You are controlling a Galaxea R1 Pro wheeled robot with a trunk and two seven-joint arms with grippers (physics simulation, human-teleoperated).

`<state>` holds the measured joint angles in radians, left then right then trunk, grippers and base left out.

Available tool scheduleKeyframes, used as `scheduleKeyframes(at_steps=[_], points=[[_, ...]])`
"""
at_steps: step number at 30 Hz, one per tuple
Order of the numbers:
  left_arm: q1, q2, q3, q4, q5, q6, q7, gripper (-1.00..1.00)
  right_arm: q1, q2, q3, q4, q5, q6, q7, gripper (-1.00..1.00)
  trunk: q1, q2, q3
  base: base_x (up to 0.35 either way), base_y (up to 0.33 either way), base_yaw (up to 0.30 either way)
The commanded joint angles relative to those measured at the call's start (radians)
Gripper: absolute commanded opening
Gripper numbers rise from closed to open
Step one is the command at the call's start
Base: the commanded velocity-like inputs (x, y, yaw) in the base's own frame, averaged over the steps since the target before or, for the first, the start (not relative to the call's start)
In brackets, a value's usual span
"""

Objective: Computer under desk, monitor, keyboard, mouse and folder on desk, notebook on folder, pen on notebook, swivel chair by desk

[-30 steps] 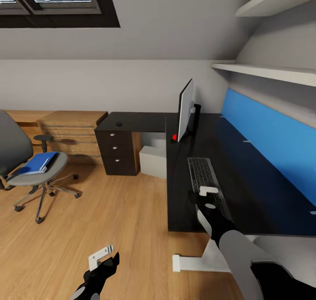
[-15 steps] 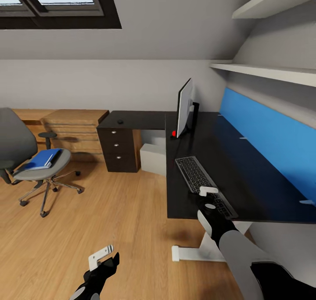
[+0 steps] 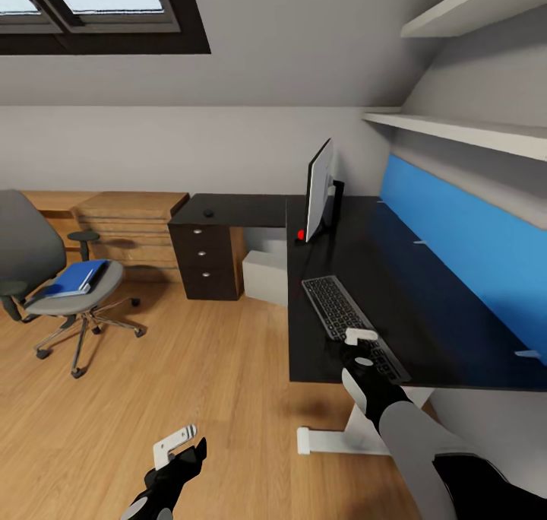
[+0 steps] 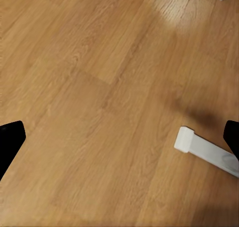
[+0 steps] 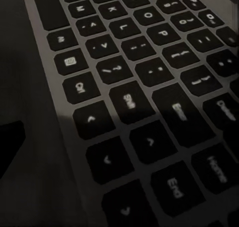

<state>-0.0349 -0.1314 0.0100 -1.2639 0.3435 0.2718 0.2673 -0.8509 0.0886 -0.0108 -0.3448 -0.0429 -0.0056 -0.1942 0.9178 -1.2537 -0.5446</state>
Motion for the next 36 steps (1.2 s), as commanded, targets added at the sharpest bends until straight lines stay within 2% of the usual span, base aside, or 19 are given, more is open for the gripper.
scheduleKeyframes(at_steps=[1,15,24,32,36], points=[[0.0,0.0,0.001,-0.002,0.009,0.004,0.004,1.0,0.0,0.0,-0.001,0.0,-0.005,-0.001,-0.002,1.0,-0.004,0.007,0.002,0.0,0.0,0.0],[0.0,-0.002,-0.001,0.01,0.009,0.004,0.006,1.0,0.0,-0.001,-0.001,-0.005,-0.005,-0.001,-0.001,1.0,-0.058,0.105,0.046,0.0,0.0,0.0],[0.0,-0.002,-0.001,0.013,0.009,0.004,0.004,1.0,0.0,-0.001,-0.004,-0.013,-0.005,-0.004,0.001,1.0,-0.058,0.105,0.046,0.0,0.0,0.0],[0.0,-0.002,-0.001,0.025,0.008,0.004,0.004,1.0,0.002,-0.007,-0.007,-0.058,-0.009,-0.003,0.002,1.0,-0.058,0.105,0.046,0.004,0.0,0.0],[0.0,-0.002,-0.001,0.026,0.008,0.004,0.004,1.0,0.002,-0.008,-0.008,-0.068,-0.01,-0.003,0.002,1.0,-0.058,0.105,0.046,0.169,-0.048,0.0]])
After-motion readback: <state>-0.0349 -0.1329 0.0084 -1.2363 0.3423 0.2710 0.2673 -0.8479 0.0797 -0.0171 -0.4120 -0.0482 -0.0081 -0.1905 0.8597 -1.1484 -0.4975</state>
